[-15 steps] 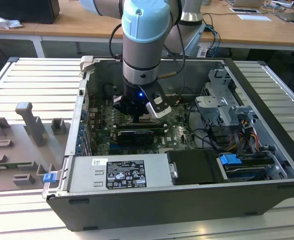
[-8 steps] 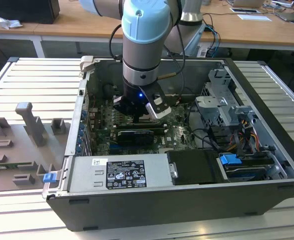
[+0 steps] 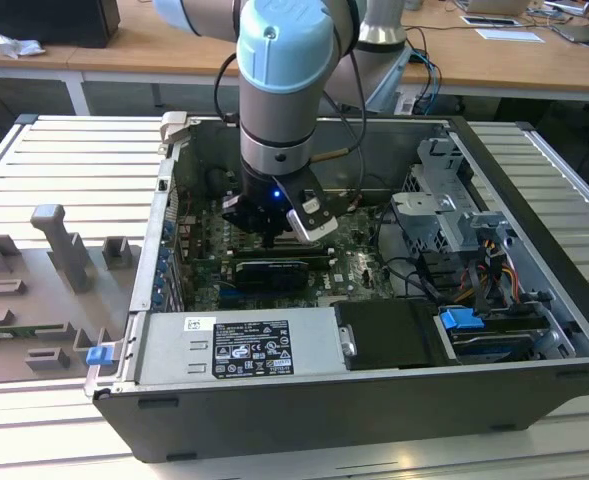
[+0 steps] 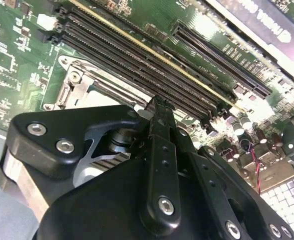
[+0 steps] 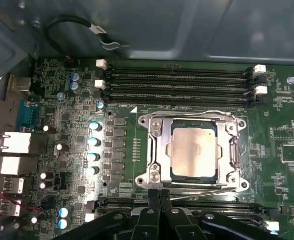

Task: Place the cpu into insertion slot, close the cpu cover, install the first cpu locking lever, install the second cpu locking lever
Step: 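Install the second cpu locking lever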

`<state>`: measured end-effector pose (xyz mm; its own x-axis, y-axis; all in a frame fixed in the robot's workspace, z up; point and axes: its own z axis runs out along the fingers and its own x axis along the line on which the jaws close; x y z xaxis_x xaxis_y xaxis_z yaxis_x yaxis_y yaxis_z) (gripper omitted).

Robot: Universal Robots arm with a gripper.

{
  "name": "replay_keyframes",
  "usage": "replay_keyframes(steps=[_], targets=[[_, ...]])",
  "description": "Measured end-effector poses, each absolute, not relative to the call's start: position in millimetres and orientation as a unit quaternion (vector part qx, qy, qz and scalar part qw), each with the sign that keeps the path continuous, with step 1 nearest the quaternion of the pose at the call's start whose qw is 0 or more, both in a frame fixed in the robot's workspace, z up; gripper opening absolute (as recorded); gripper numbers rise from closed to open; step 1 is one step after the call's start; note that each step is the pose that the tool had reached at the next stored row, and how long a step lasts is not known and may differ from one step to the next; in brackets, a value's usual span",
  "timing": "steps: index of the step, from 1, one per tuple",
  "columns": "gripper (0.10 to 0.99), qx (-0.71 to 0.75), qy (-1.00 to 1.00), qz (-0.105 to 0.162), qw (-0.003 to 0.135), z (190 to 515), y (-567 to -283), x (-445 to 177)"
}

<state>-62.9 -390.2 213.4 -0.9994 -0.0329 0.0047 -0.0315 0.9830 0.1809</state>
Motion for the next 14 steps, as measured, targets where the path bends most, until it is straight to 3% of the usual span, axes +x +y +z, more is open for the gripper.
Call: replay_keyframes(steps=[14], targets=[[0.106, 0.016, -0.993, -0.113, 0.003, 200.5, -391.9, -69.2]])
